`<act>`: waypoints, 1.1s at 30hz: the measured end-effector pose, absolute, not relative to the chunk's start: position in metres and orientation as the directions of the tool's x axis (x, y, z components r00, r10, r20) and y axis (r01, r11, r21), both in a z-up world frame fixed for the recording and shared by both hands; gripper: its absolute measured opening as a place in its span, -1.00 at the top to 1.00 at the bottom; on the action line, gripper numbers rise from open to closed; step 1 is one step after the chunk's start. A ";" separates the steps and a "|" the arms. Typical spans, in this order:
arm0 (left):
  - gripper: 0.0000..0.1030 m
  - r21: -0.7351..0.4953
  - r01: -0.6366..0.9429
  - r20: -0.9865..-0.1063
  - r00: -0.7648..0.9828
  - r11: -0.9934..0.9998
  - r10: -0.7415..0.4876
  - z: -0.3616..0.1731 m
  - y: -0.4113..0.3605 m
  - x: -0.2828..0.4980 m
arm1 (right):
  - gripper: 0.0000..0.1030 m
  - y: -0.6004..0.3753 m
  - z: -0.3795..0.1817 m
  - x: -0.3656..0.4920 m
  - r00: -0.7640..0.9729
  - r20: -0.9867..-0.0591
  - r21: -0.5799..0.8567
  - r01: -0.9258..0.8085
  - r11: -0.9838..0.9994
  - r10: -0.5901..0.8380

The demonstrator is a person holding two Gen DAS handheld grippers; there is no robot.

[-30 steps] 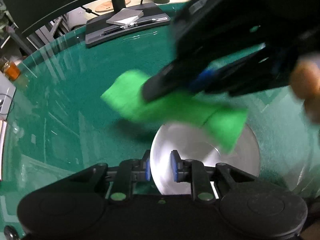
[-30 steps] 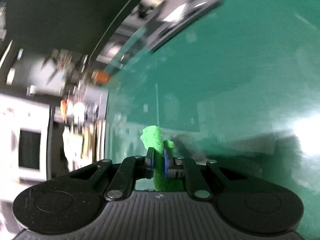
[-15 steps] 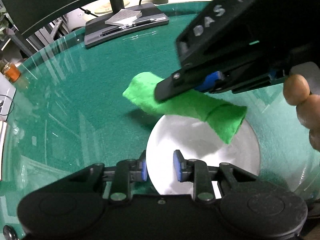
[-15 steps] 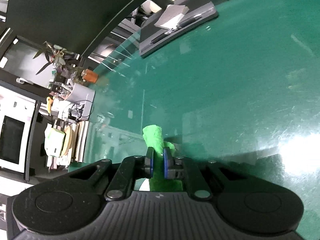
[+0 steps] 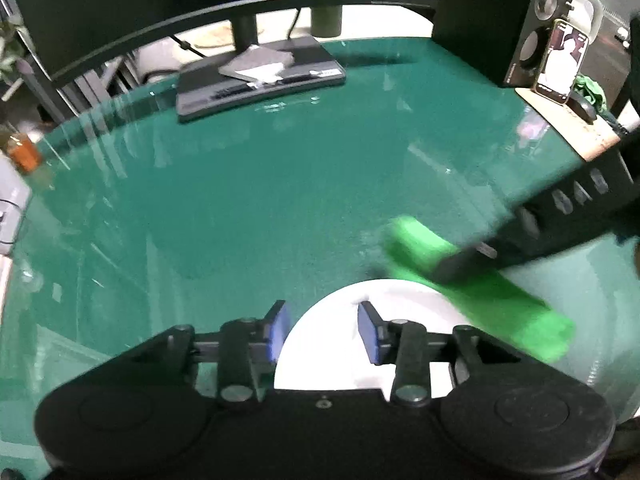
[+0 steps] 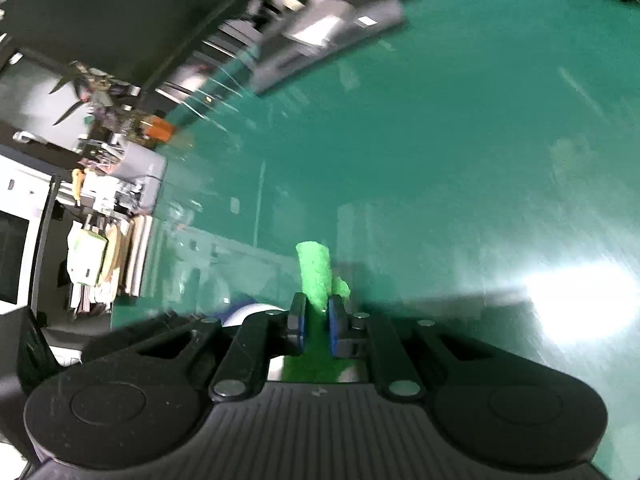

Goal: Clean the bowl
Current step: 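Wipe the cloth across the bowl toward the left gripper with the right gripper, then rub the green cloth over the bowl rim beside the left gripper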

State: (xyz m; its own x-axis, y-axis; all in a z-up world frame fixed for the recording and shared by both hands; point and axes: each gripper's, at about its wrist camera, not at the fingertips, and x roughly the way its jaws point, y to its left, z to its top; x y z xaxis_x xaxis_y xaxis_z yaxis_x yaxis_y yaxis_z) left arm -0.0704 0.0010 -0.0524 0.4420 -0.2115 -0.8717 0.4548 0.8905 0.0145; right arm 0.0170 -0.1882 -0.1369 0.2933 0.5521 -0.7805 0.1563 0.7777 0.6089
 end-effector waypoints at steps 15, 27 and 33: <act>0.49 0.056 0.445 -0.912 0.387 0.894 -0.135 -0.071 0.010 -0.076 | 0.79 -0.196 -0.183 0.022 0.312 -0.629 0.768 0.393 0.506 0.712; 0.36 0.054 0.469 -0.910 0.388 0.882 -0.150 -0.082 0.004 -0.050 | 0.79 -0.213 -0.186 0.011 0.263 -0.644 0.751 0.400 0.526 0.719; 0.35 0.064 0.480 -0.910 0.388 0.875 -0.146 -0.088 0.002 -0.037 | 0.79 -0.206 -0.186 0.016 0.301 -0.635 0.759 0.411 0.504 0.711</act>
